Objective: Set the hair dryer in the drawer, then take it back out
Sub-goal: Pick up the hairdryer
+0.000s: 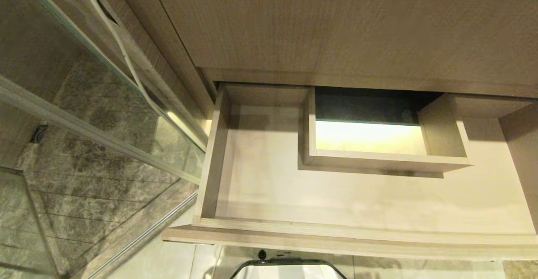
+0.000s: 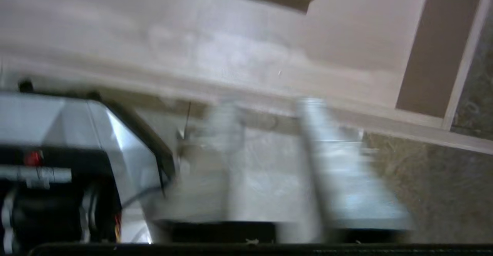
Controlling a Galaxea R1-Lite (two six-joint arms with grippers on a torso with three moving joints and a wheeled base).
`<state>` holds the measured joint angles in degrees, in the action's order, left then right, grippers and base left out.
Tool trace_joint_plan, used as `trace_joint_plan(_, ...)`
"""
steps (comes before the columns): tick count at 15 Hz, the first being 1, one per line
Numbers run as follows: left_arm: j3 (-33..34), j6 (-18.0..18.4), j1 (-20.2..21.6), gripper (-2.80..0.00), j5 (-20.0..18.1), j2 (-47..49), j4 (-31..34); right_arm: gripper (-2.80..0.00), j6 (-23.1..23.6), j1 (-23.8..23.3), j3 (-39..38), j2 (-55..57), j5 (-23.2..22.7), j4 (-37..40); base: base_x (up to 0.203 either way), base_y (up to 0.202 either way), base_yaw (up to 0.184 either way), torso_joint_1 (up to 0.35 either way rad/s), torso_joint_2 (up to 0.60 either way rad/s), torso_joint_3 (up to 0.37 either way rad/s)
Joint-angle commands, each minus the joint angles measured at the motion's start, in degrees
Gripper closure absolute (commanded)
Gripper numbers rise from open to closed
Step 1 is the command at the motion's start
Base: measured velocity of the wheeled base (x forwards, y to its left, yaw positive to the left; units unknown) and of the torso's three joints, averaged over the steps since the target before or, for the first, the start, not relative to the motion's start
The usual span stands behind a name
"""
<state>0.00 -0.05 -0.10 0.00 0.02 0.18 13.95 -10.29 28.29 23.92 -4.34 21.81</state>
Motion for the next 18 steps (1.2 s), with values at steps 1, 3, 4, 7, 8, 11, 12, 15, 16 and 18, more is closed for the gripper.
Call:
trace_joint_plan(1,0.09,-0.04,0.01,0.0,0.0,-0.02,-0.01,0.0,-4.32,2.56,-5.11,-8.94,4.09,-1.35,0.0,0.0,0.0,0.0,0.0,0.0)
trace_joint_plan(3,0.09,-0.04,0.01,0.0,0.0,-0.02,-0.01,0.0,-6.61,3.94,-9.83,-14.74,6.34,-2.38,0.0,0.0,0.0,0.0,0.0,0.0)
trace_joint_plan(4,0.09,-0.04,0.01,0.0,0.0,-0.02,-0.01,0.0,-7.27,4.32,-10.54,-15.31,6.98,-2.74,0.0,0.0,0.0,0.0,0.0,0.0)
trace_joint_plan(7,0.09,-0.04,0.01,0.0,0.0,-0.02,-0.01,0.0,-7.25,4.37,-14.2,-20.08,7.14,-6.78,0.0,0.0,0.0,0.0,0.0,0.0)
trace_joint_plan(8,0.09,-0.04,0.01,0.0,0.0,-0.02,-0.01,0.0,-7.34,4.52,-16.86,-23.07,7.34,-10.82,0.0,0.0,0.0,0.0,0.0,0.0)
trace_joint_plan(11,0.0,-0.04,0.01,0.0,0.0,-0.02,-0.01,0.0,-8.25,6.52,-24.59,-24.02,8.08,-23.46,0.0,0.0,0.0,0.0,0.0,0.0)
trace_joint_plan(12,0.0,-0.04,0.01,0.0,0.0,-0.02,-0.01,0.0,-8.32,6.6,-24.69,-24.01,8.12,-23.65,0.0,0.0,0.0,0.0,0.0,0.0)
trace_joint_plan(15,0.09,-0.04,0.01,0.0,0.0,-0.02,-0.01,0.0,-8.69,10.78,-27.1,-23.94,7.99,-24.07,0.0,0.0,0.0,0.0,0.0,0.0)
trace_joint_plan(16,0.09,-0.04,0.01,0.0,0.0,-0.02,-0.01,0.0,-8.76,10.98,-27.21,-23.92,7.9,-24.15,0.0,0.0,0.0,0.0,0.0,0.0)
trace_joint_plan(18,0.09,-0.04,0.01,0.0,0.0,-0.02,-0.01,0.0,-8.77,12.12,-27.5,-23.92,7.62,-24.7,0.0,0.0,0.0,0.0,0.0,0.0)
